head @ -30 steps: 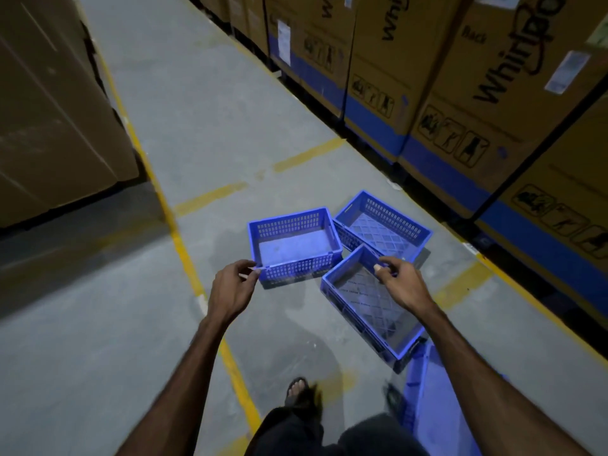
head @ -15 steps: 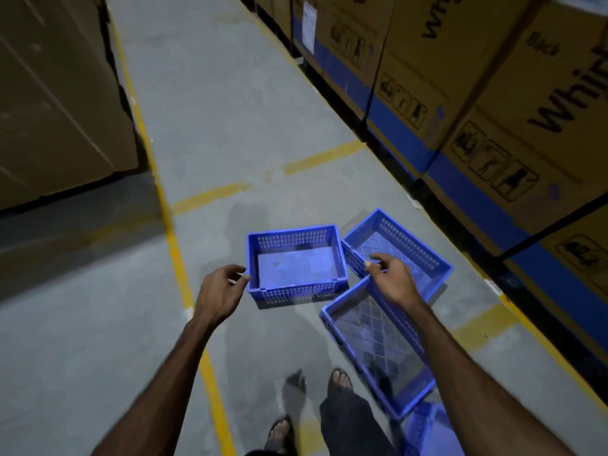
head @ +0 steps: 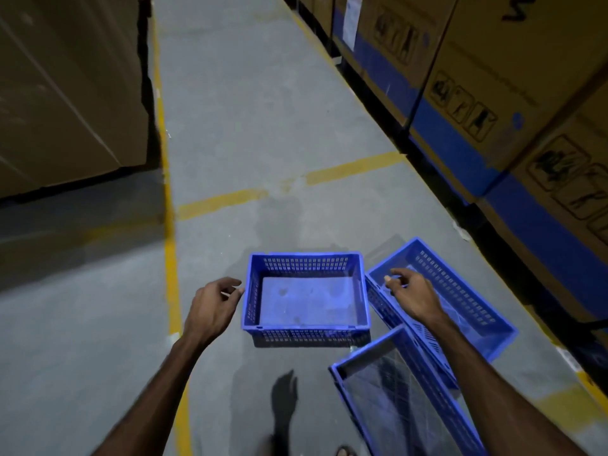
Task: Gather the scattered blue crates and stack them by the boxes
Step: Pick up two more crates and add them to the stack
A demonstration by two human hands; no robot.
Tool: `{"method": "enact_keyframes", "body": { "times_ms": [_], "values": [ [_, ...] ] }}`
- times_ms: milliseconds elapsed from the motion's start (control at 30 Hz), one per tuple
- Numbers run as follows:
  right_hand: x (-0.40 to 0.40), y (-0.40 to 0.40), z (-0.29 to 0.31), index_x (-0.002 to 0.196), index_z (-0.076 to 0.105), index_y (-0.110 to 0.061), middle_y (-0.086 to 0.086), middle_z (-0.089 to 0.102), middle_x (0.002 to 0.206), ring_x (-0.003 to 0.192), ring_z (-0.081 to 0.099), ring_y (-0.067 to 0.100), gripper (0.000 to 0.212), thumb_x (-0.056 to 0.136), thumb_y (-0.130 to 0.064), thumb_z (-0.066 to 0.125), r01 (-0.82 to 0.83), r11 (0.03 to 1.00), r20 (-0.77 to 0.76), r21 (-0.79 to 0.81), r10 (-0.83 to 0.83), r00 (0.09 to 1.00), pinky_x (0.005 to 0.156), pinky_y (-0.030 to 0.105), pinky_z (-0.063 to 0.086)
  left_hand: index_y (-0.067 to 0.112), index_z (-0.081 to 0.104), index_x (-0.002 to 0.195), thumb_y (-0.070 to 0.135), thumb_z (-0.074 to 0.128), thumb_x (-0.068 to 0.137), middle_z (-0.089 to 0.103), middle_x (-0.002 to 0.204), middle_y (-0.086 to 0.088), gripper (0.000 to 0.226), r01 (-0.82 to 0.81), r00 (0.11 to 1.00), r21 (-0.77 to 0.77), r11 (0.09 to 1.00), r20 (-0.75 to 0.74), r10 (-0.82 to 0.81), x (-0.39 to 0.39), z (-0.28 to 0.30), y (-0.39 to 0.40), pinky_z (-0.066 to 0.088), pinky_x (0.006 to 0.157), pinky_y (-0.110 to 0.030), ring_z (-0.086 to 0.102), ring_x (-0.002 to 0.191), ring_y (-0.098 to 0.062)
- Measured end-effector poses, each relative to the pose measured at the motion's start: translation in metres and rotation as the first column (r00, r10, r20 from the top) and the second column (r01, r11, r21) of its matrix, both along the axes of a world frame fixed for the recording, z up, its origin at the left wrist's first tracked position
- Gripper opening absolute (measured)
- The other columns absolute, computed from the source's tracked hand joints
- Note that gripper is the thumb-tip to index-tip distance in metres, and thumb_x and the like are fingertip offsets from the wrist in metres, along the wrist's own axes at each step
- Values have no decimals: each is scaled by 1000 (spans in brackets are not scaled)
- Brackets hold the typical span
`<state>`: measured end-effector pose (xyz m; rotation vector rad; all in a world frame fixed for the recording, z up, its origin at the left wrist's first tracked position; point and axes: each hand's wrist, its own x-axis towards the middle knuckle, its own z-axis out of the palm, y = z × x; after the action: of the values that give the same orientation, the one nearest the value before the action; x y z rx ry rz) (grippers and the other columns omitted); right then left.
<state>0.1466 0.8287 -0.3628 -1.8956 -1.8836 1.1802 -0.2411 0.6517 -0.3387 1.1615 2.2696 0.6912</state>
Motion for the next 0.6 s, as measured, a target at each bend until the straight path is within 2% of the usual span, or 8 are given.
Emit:
{"method": "enact_keyframes", "body": {
  "times_ms": [267,400,500,600],
  "values": [
    [-28,53,-176,134,65,-11,12,73,115,109,69,32,44,98,-35,65,-18,1000,12,8,18,1000,95,45,53,20,75,115,42,65,98,76,95,1,29,47,997,-36,998,-61,-49,-53,-178,43,57,77,-37,71,81,-14],
    [-31,70,-251,137,63,-9,12,70,124,115,65,32,46,100,-36,64,-41,999,52,22,40,998,97,43,50,21,74,118,44,63,98,78,99,1,32,128,985,-73,989,-109,-136,-80,-260,63,58,78,-37,72,84,-15],
    [-27,79,-308,134,66,-9,12,72,113,102,67,31,45,100,-39,62,-60,998,132,19,57,990,88,40,51,19,74,118,38,66,97,77,97,2,30,130,985,-75,989,-108,-137,-98,-316,77,55,80,-36,71,84,-17],
    [-21,84,-359,130,67,-10,12,75,114,101,71,30,42,99,-39,63,-37,999,184,35,30,982,91,42,55,18,74,118,34,69,96,73,89,8,28,108,988,-66,992,-105,-114,-108,-365,88,52,80,-34,70,81,-15]
  ]
}}
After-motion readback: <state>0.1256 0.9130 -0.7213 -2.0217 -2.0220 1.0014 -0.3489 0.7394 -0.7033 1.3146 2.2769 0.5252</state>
